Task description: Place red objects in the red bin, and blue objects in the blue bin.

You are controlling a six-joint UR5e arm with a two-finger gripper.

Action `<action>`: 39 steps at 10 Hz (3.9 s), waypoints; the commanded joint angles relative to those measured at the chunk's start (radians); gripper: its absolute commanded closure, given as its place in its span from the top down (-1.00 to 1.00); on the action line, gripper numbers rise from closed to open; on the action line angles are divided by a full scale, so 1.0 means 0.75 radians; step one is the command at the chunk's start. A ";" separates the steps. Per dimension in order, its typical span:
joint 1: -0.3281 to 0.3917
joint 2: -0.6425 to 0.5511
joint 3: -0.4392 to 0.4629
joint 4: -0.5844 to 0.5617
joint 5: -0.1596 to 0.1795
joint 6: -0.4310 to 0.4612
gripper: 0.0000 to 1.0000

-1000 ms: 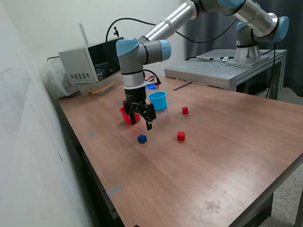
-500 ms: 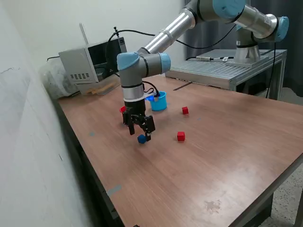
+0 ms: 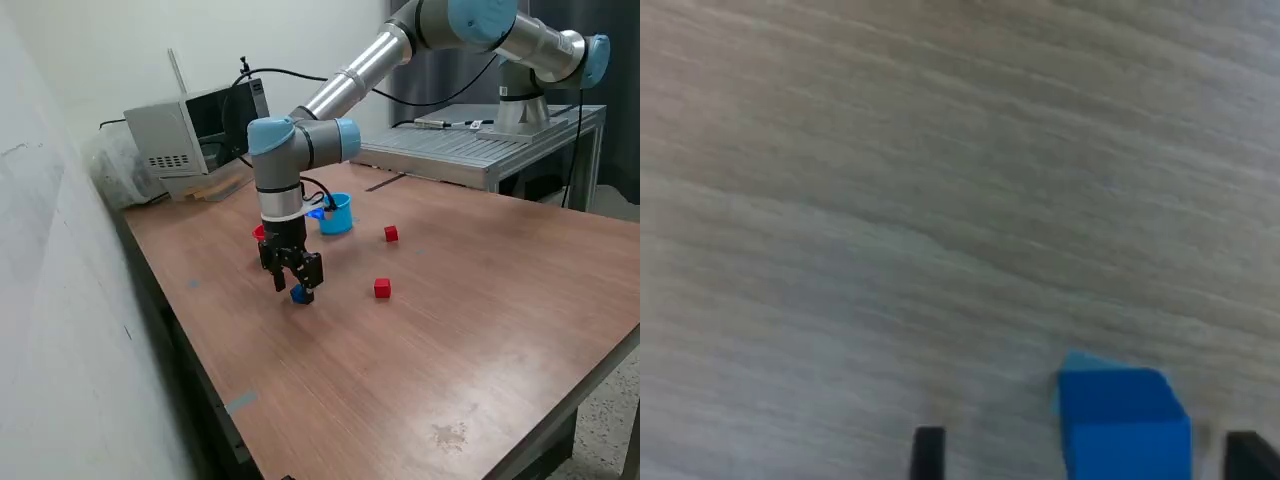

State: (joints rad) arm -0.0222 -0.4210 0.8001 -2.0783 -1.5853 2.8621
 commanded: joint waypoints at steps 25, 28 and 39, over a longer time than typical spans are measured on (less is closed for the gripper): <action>-0.314 -0.596 0.706 0.347 -0.275 0.270 1.00; -0.308 -0.629 0.711 0.351 -0.271 0.291 1.00; -0.087 -0.807 1.127 0.023 0.089 0.804 1.00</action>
State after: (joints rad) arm -0.0842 -1.0542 1.6022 -1.9963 -1.5219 3.4524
